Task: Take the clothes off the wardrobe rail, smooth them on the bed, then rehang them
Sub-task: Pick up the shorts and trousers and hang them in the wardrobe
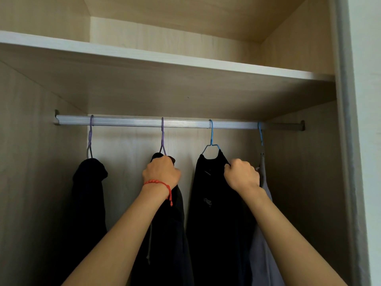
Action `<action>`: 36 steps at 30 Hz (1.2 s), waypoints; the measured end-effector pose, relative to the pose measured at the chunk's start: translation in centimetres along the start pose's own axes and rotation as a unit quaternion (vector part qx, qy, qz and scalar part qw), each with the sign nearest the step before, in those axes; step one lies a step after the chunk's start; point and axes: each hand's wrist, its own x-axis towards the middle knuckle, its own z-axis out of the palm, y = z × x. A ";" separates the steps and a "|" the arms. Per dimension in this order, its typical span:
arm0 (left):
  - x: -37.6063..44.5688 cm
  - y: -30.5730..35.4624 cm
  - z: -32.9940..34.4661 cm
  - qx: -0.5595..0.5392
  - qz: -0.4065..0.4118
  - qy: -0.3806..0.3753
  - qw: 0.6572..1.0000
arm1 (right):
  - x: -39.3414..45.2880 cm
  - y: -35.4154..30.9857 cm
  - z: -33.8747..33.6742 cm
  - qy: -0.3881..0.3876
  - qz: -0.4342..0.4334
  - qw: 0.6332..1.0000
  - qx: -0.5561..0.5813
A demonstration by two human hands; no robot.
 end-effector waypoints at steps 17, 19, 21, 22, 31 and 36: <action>-3.7 0.7 -0.5 -0.054 -0.038 -0.013 0.998 | -5.8 0.6 -5.1 0.147 -0.018 0.988 0.033; -4.3 0.6 -0.4 -0.051 -0.031 -0.002 0.998 | -7.2 1.0 -6.5 0.249 -0.047 0.966 0.054; -4.8 0.5 -0.3 -0.048 -0.021 0.016 0.998 | -8.3 1.8 -7.6 0.342 -0.092 0.934 0.050; -5.3 0.5 -0.3 -0.049 -0.017 0.024 0.998 | -8.7 2.4 -8.0 0.375 -0.106 0.920 0.027; -7.9 -0.4 -0.2 -0.051 0.022 0.057 0.997 | -11.3 8.2 -10.9 0.474 0.058 0.877 -0.044; -8.9 -1.1 -0.5 -0.067 0.028 0.044 0.996 | -11.3 10.4 -10.3 0.282 0.176 0.943 0.019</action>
